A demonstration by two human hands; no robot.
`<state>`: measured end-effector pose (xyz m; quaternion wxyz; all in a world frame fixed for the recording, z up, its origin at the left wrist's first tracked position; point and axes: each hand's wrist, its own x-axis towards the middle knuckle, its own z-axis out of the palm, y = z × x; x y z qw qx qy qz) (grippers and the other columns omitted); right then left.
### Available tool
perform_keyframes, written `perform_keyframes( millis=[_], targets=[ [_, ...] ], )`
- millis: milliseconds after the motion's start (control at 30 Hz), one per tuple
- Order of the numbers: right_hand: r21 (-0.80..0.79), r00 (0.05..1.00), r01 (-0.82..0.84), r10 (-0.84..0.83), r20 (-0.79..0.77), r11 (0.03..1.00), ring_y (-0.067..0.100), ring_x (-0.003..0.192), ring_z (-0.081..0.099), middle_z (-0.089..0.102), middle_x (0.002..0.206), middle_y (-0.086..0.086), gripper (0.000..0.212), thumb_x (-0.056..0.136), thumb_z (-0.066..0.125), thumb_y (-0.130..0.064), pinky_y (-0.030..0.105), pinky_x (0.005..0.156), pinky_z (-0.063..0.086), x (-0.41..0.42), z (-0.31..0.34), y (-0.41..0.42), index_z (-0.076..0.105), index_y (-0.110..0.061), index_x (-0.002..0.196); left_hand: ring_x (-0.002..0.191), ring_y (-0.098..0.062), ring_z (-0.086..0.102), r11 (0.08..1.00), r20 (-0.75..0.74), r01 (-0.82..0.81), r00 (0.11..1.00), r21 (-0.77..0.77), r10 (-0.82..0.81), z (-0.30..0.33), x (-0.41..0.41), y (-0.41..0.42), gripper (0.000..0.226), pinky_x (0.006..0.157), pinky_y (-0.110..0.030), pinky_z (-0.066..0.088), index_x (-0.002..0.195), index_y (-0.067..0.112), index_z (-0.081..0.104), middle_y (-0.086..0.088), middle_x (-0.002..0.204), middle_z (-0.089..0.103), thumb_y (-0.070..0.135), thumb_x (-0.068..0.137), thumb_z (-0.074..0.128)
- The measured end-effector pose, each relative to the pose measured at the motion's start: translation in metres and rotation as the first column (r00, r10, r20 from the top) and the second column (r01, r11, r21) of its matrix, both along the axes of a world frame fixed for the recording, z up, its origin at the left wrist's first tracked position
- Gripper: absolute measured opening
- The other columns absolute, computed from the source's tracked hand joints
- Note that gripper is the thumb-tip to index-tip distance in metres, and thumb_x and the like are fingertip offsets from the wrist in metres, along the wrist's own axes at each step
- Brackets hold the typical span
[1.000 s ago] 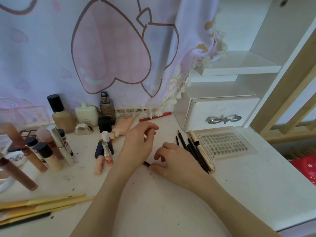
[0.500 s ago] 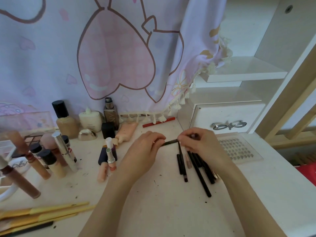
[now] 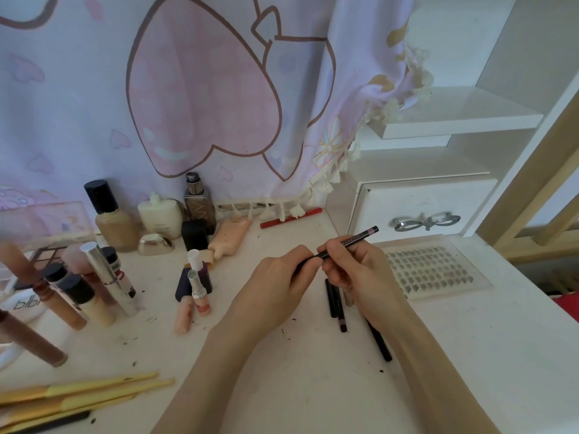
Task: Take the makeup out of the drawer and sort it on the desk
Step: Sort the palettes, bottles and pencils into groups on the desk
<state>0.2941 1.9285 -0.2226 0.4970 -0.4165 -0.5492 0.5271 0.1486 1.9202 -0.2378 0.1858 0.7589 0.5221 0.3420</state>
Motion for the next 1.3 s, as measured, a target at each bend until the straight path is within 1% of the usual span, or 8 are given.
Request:
perform_keyframes(
  millis=[367,567,800,967,1067,1133,1200,1300],
  targets=[
    [0.07,0.996,-0.066,0.069,-0.052,0.995,0.01,0.05,0.03,0.037,0.051,-0.004,0.021,0.09,0.055,-0.027,0.02,0.05,0.029,-0.002,-0.007,-0.001,0.065,-0.016,0.075,0.058,-0.021,0.045,0.998,0.163,-0.047,0.986,0.035,0.041,0.002,0.004,-0.003,0.032,0.049,-0.018,0.031,0.071,0.017,0.058,-0.006,0.058,0.051,0.044,0.084,0.047],
    [0.096,0.997,-0.066,0.07,-0.045,0.993,0.011,0.052,0.031,0.036,0.051,-0.006,0.022,0.085,0.052,-0.029,0.024,0.055,0.033,-0.001,-0.008,0.0,0.068,-0.028,0.071,0.049,-0.006,0.037,1.0,0.251,-0.015,0.968,-0.027,0.021,0.009,0.004,-0.005,0.032,0.049,-0.013,0.03,0.066,0.01,0.06,0.006,0.053,0.043,0.034,0.087,0.056],
    [0.044,0.989,0.11,-0.105,-0.107,0.993,0.008,0.052,0.038,0.047,0.056,-0.005,0.023,0.095,0.05,-0.02,0.022,0.054,0.032,0.008,-0.006,0.002,0.067,-0.006,0.085,0.053,-0.001,0.04,0.956,0.104,0.016,0.994,-0.293,0.015,0.01,-0.009,0.0,0.02,0.052,-0.012,0.035,0.087,0.025,0.054,0.008,0.067,0.048,0.036,0.095,0.04],
    [0.056,0.965,0.248,-0.242,-0.106,0.967,0.011,0.054,0.039,0.045,0.061,0.002,0.02,0.094,0.051,-0.018,0.02,0.052,0.035,0.015,-0.003,0.003,0.068,-0.014,0.084,0.08,-0.01,0.047,0.94,-0.063,-0.087,0.996,-0.329,0.071,0.001,-0.015,0.006,0.021,0.065,-0.018,0.036,0.093,0.028,0.05,0.007,0.081,0.052,0.023,0.1,0.031],
    [0.21,0.964,0.204,-0.234,0.125,0.956,0.005,0.057,0.049,0.054,0.062,-0.009,0.014,0.091,0.057,-0.013,0.014,0.059,0.041,0.016,-0.006,0.003,0.069,-0.018,0.085,0.096,-0.016,0.044,0.933,-0.223,-0.187,0.967,-0.308,0.12,-0.004,-0.015,0.012,0.027,0.081,-0.022,0.035,0.11,0.019,0.061,0.0,0.101,0.047,0.024,0.099,0.037],
    [0.417,0.884,0.099,-0.273,0.38,0.903,0.0,0.068,0.054,0.06,0.076,-0.012,0.011,0.088,0.061,-0.012,0.007,0.067,0.041,0.013,-0.011,0.002,0.069,-0.019,0.086,0.097,-0.016,0.046,0.915,-0.244,-0.26,0.951,-0.309,0.188,-0.004,-0.015,0.012,0.031,0.081,-0.021,0.036,0.124,0.017,0.056,-0.004,0.108,0.049,0.024,0.098,0.04],
    [0.636,0.686,-0.121,-0.399,0.609,0.762,0.003,0.072,0.051,0.06,0.082,-0.005,0.015,0.088,0.056,-0.019,0.008,0.067,0.041,0.009,-0.02,0.001,0.071,-0.016,0.091,0.1,-0.016,0.052,0.896,-0.205,-0.323,0.941,-0.305,0.27,-0.004,-0.014,0.01,0.033,0.083,-0.022,0.04,0.128,0.018,0.05,-0.005,0.112,0.056,0.022,0.096,0.045],
    [0.675,0.457,-0.42,-0.502,0.735,0.606,0.017,0.07,0.057,0.061,0.078,0.0,0.017,0.08,0.059,-0.021,0.03,0.058,0.051,0.012,-0.034,0.0,0.071,-0.014,0.091,0.078,-0.008,0.053,0.87,-0.098,-0.375,0.927,-0.32,0.363,-0.006,-0.01,0.005,0.022,0.068,-0.022,0.042,0.113,0.02,0.05,0.003,0.088,0.057,0.026,0.092,0.053]
  ],
)
